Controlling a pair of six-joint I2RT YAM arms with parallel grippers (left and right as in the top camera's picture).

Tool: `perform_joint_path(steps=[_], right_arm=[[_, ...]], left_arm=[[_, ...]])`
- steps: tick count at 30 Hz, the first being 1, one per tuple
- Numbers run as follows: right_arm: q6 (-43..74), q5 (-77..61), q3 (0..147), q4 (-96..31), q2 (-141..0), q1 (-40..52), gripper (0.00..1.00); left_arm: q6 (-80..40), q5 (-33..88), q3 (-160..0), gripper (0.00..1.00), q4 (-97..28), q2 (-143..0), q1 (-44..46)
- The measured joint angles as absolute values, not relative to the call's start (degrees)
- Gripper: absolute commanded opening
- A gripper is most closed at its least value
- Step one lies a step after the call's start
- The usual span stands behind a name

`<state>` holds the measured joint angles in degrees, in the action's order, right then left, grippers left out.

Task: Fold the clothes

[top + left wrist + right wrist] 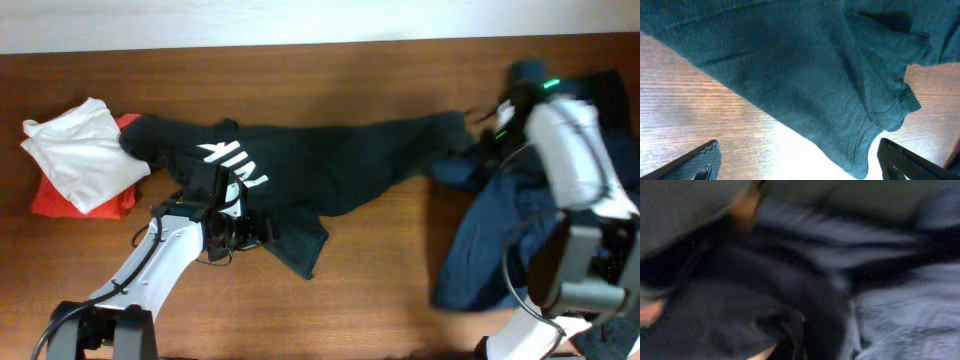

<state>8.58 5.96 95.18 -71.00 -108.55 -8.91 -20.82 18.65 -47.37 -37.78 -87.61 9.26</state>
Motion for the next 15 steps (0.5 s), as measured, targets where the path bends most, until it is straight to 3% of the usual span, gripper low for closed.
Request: perform_joint_path(steps=[2,6,8,12,15], right_arm=[[11.4,8.2,105.1,-72.9,-106.3,-15.7,0.04],[15.4,12.7,107.3,-75.2,-105.0,-24.0,0.05],[21.2,18.7,105.8,-77.6,-105.3,-27.2,0.24],[26.3,23.3,105.8,-78.0,-105.3,-35.1,0.32],[27.2,21.4,105.8,-78.7,-105.3,-37.1,0.29]], left_arm=[[-20.8,18.7,-47.4,0.99,-37.8,-87.6,9.3],[-20.8,18.7,-47.4,0.99,-37.8,-87.6,9.3],[-20.8,18.7,-47.4,0.99,-37.9,-87.6,9.3],[-20.8,18.7,-47.4,0.99,-37.9,-87.6,9.3],[-20.8,18.7,-47.4,0.99,-37.9,-87.6,9.3]])
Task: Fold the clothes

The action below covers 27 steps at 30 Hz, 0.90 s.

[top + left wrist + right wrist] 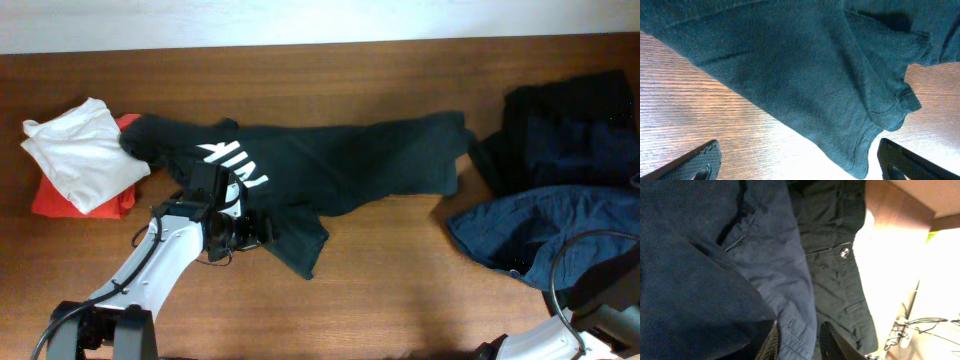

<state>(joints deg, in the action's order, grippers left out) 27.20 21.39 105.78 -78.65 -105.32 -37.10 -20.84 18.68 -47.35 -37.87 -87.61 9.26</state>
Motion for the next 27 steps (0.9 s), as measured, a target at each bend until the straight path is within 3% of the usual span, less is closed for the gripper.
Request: perform_joint_path(steps=[4,8,12,17,21,22,23,24,27], right_arm=[[16.0,3.7,105.8,-78.3,-105.3,-34.9,0.34],[7.1,-9.2,105.8,-81.2,-105.3,-27.6,0.49],[6.2,-7.7,105.8,-83.9,-105.3,-20.5,0.68],[7.3,-3.9,97.4,-80.4,-105.4,-18.5,0.72],[9.2,-2.0,83.4,-67.2,-105.8,-18.4,0.73],[9.3,-1.7,82.0,-64.6,-105.8,-18.4,0.7],[10.0,-1.1,78.5,-59.2,-105.8,-18.4,0.25],[10.4,-0.8,76.6,-56.5,-105.8,-18.4,0.04],[13.6,2.8,76.5,-58.4,-105.8,-19.1,0.04]], left_arm=[[-20.8,18.7,-47.4,0.99,-37.8,-87.6,9.3],[-20.8,18.7,-47.4,0.99,-37.8,-87.6,9.3],[-20.8,18.7,-47.4,0.99,-37.7,-87.6,9.3],[-20.8,18.7,-47.4,0.99,-37.6,-87.6,9.3],[-20.8,18.7,-47.4,0.99,-37.6,-87.6,9.3],[-20.8,18.7,-47.4,0.99,-37.5,-87.6,9.3],[-20.8,18.7,-47.4,0.99,-37.5,-87.6,9.3],[-20.8,18.7,-47.4,0.99,-37.6,-87.6,9.3],[-20.8,18.7,-47.4,0.99,-37.6,-87.6,9.3]])
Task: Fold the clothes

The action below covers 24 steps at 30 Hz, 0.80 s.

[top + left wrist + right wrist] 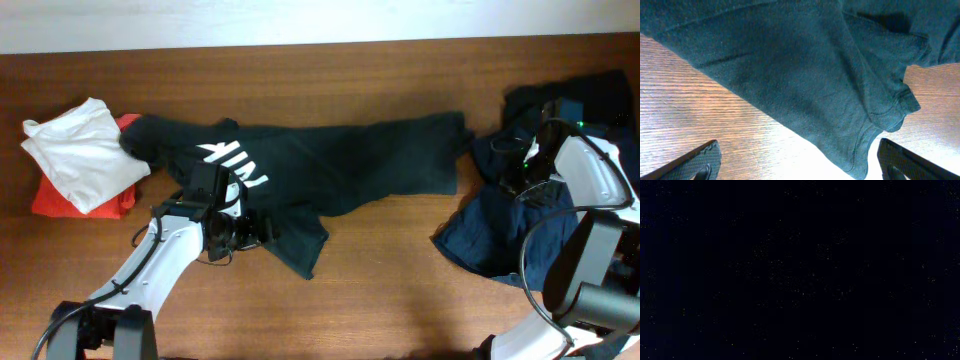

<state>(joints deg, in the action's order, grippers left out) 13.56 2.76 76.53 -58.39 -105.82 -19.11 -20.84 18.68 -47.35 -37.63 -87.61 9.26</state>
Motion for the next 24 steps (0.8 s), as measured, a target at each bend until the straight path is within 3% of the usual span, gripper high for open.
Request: perform_joint_path(steps=[8,11,13,15,16,21,24], right_arm=[[19.5,10.7,100.8,-70.7,-100.2,-36.7,0.06],[22.7,15.0,100.4,-73.7,-100.4,-40.0,0.33],[24.6,15.4,98.3,-73.2,-101.7,-41.0,0.43],[23.9,12.9,97.8,-72.6,-102.1,-41.1,0.45],[23.1,11.0,97.8,-72.0,-102.1,-41.1,0.51],[17.3,0.5,97.8,-71.5,-102.1,-40.9,0.53],[8.7,-14.7,97.8,-72.3,-102.1,-40.1,0.61]], left_arm=[[-20.8,18.7,-47.4,0.99,-37.6,-87.6,9.3],[-20.8,18.7,-47.4,0.99,-37.6,-87.6,9.3],[-20.8,18.7,-47.4,0.99,-37.6,-87.6,9.3],[-20.8,18.7,-47.4,0.99,-37.6,-87.6,9.3],[-20.8,18.7,-47.4,0.99,-37.6,-87.6,9.3],[-20.8,18.7,-47.4,0.99,-37.6,-87.6,9.3],[-20.8,18.7,-47.4,0.99,-37.6,-87.6,9.3]])
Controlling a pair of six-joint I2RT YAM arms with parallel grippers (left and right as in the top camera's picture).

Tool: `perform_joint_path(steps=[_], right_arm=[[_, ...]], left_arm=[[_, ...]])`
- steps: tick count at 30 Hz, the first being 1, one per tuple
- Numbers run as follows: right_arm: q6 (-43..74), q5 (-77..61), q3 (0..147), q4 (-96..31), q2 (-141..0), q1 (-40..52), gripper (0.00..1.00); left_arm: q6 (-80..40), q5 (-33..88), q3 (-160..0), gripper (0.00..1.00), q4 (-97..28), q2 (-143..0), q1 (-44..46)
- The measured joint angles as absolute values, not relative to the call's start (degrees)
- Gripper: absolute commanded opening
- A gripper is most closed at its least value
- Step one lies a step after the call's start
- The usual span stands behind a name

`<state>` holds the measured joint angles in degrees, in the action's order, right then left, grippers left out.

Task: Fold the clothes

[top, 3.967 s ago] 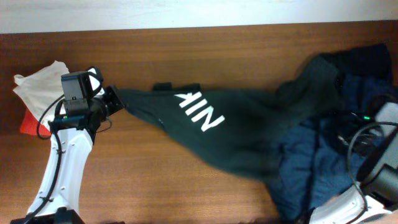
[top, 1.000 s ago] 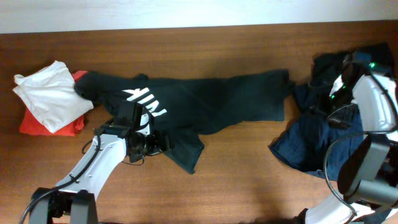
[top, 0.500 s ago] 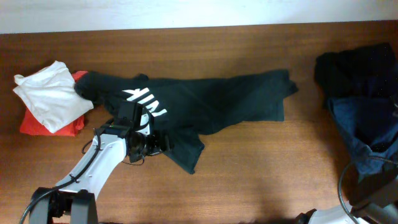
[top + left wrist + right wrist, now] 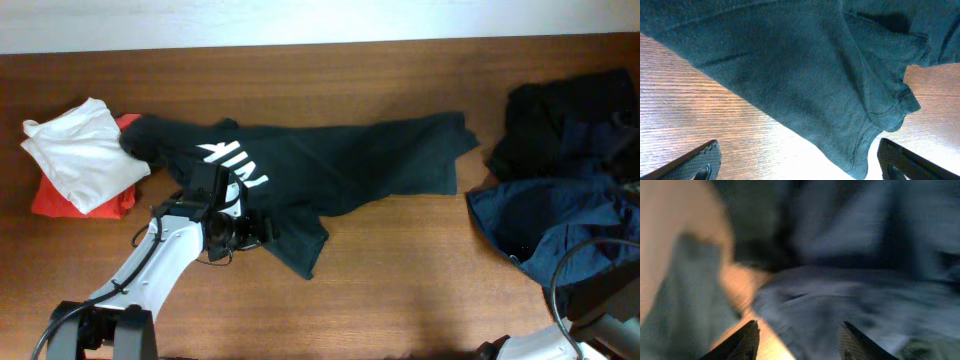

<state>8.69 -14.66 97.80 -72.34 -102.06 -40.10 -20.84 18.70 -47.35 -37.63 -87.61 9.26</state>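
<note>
A dark green sweatshirt (image 4: pixel 330 165) with white lettering lies spread across the table's middle. My left gripper (image 4: pixel 245 232) sits low over its lower hem. In the left wrist view the sweatshirt (image 4: pixel 805 75) fills the top, and the left gripper (image 4: pixel 799 167) is open wide with bare wood and the hem's tip between its fingers (image 4: pixel 702 161). The right wrist view is blurred. There my right gripper (image 4: pixel 800 342) is open over a blue garment (image 4: pixel 840 295). The right arm itself is outside the overhead view.
A white cloth (image 4: pixel 75 150) lies on a red one (image 4: pixel 55 200) at the far left. At the right edge a black garment (image 4: pixel 545 115) and the blue garment (image 4: pixel 560 225) are heaped together. A cable (image 4: pixel 585 265) loops at the bottom right.
My right arm was over the heap at the right with its camera dark; now it is out of the overhead view and the blue garment lies further right. The left gripper has not moved.
My right arm first stood at the sweatshirt's right sleeve end, among the heaped clothes. Then it was gone from overhead, with the sleeve lying flat. Later it was back over the heap, and now it is gone again. The left gripper stayed open at the hem throughout.
</note>
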Motion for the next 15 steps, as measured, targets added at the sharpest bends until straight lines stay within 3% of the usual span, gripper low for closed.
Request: perform_joint_path(steps=[5,10,15], right_arm=[[-3.0,-25.2,97.8,-78.6,-102.1,-28.5,0.66],[-5.0,-23.6,97.8,-78.7,-102.1,-15.6,0.66],[-5.1,-21.7,97.8,-79.1,-102.1,-10.3,0.66]], left_arm=[[-21.0,18.7,-47.3,0.99,-38.1,-87.6,9.3],[-27.0,20.2,-45.4,0.99,-38.1,-87.6,10.3],[-32.1,14.7,-45.1,0.98,-32.7,-87.7,14.7]])
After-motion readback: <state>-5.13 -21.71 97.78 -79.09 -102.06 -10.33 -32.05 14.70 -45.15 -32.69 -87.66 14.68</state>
